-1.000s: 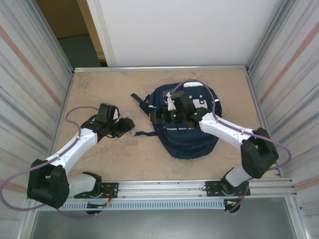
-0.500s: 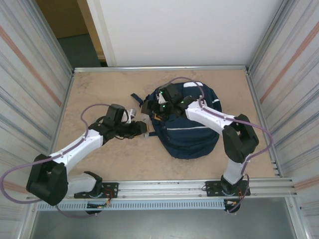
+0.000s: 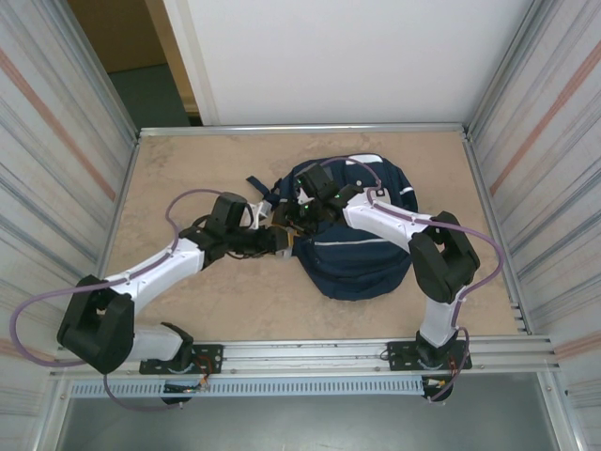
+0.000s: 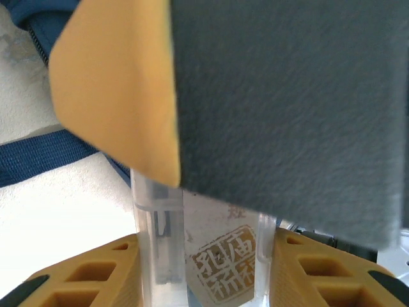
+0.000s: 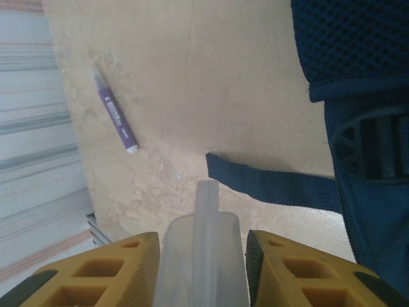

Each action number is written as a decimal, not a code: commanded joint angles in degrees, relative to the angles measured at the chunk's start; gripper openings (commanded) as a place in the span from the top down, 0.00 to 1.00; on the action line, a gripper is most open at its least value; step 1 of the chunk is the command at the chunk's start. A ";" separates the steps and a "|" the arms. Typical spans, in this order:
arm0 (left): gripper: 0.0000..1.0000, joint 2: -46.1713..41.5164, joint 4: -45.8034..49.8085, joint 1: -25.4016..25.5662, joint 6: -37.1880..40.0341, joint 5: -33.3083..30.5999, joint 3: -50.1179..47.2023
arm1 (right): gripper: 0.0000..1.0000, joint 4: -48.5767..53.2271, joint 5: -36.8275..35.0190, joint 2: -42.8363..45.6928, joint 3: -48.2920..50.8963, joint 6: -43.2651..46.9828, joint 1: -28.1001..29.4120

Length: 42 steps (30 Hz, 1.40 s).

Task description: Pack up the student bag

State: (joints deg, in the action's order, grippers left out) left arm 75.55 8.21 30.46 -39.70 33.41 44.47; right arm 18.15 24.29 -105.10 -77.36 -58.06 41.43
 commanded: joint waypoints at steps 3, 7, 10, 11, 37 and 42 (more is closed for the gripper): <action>0.56 0.73 -3.15 0.02 2.16 0.78 2.34 | 0.67 1.47 1.74 1.24 0.90 -1.67 -1.37; 0.47 0.56 -2.73 -0.01 3.23 1.07 3.04 | 0.71 1.61 1.18 2.87 2.13 -2.59 -3.81; 0.48 0.14 -5.34 0.04 3.00 1.91 1.93 | 0.76 -0.07 0.43 5.47 4.80 -3.11 -6.01; 0.48 0.15 -5.73 -0.01 2.72 1.84 1.77 | 0.76 -0.20 -0.04 6.37 5.47 -3.20 -6.73; 0.42 19.21 -12.66 28.52 84.78 -35.47 14.23 | 0.75 11.53 -0.55 37.57 21.55 3.19 -46.25; 0.42 23.98 -16.54 28.59 87.16 -38.37 15.27 | 0.76 11.73 0.16 40.45 23.85 3.90 -48.57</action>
State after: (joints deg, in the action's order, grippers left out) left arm 97.43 -5.06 58.63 42.63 -0.34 58.06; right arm 28.16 23.73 -66.41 -54.43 -55.90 -6.42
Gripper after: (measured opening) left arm 0.581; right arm 0.238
